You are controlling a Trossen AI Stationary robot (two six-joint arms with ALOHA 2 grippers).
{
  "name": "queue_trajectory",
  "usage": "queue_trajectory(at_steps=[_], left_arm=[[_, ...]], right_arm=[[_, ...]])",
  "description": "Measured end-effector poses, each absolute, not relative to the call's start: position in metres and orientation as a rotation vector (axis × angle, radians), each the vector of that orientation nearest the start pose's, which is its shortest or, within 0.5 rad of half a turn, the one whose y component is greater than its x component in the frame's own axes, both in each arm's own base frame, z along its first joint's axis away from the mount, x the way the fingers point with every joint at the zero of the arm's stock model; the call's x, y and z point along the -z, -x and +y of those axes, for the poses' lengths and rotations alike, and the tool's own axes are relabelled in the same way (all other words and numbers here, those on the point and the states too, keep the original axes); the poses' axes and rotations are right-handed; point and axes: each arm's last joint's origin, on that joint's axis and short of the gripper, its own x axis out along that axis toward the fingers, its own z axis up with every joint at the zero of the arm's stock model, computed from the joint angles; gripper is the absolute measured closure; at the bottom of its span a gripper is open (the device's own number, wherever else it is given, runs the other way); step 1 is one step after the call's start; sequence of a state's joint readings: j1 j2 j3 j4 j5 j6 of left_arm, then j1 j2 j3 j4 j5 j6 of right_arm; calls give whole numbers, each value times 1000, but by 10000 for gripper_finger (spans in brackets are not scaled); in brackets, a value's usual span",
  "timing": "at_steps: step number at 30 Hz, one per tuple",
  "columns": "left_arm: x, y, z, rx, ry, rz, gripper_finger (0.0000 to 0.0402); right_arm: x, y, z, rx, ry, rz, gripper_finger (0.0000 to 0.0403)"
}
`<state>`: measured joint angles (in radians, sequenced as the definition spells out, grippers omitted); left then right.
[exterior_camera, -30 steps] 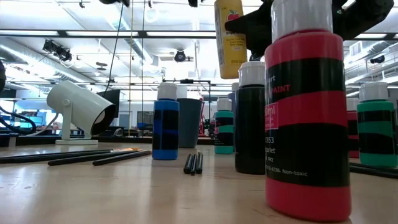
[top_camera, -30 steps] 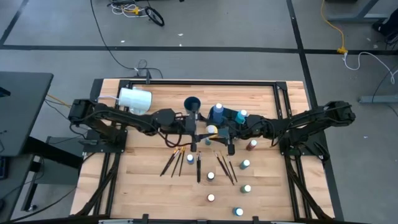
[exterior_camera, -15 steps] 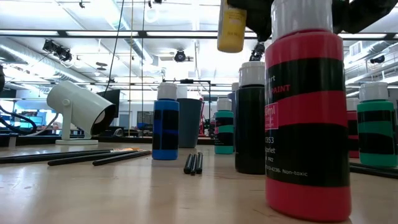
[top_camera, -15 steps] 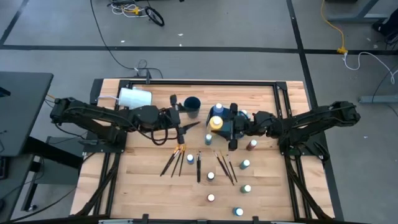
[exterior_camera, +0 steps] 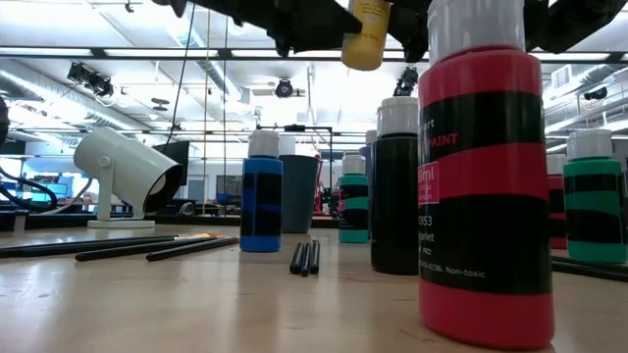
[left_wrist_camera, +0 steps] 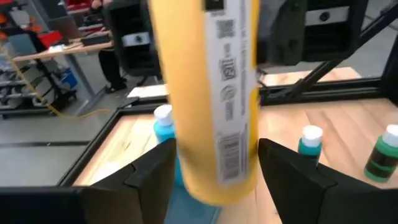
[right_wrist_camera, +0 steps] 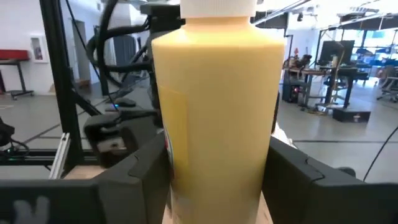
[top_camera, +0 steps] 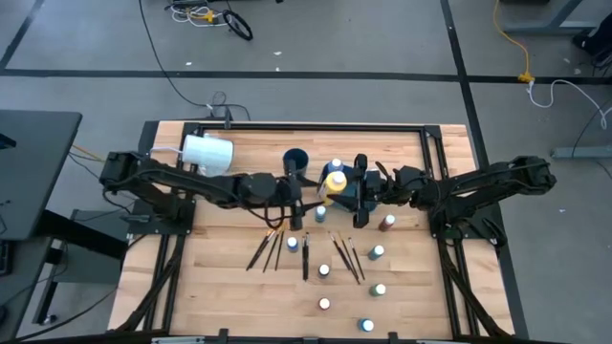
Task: Pick & Place Paint Supplies
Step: Put the large yellow paint bottle into the blue bin
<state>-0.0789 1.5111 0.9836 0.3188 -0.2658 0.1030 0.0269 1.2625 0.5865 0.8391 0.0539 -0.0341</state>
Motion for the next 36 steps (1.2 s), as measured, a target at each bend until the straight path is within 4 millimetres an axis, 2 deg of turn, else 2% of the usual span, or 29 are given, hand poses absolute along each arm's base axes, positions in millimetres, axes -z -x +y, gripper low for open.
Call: queue_trajectory(at_steps=[8, 14, 18, 27, 36], left_arm=[[-278, -344, -12, -110, -113, 159, 119], [-281, -344, -6, -84, -92, 123, 115], [-282, -345, -3, -94, -68, 110, 129], [-282, -345, -2, -92, -65, 113, 196], [-282, -345, -3, -92, -59, 114, 196]], right_arm=[[-265, -264, 6, 31, 49, -166, 201], [-273, -262, 6, 35, 65, -251, 201], [-274, -262, 6, 40, 99, -262, 201], [-274, -262, 6, 41, 103, -260, 200], [-280, -258, 5, 67, 162, -295, 155]])
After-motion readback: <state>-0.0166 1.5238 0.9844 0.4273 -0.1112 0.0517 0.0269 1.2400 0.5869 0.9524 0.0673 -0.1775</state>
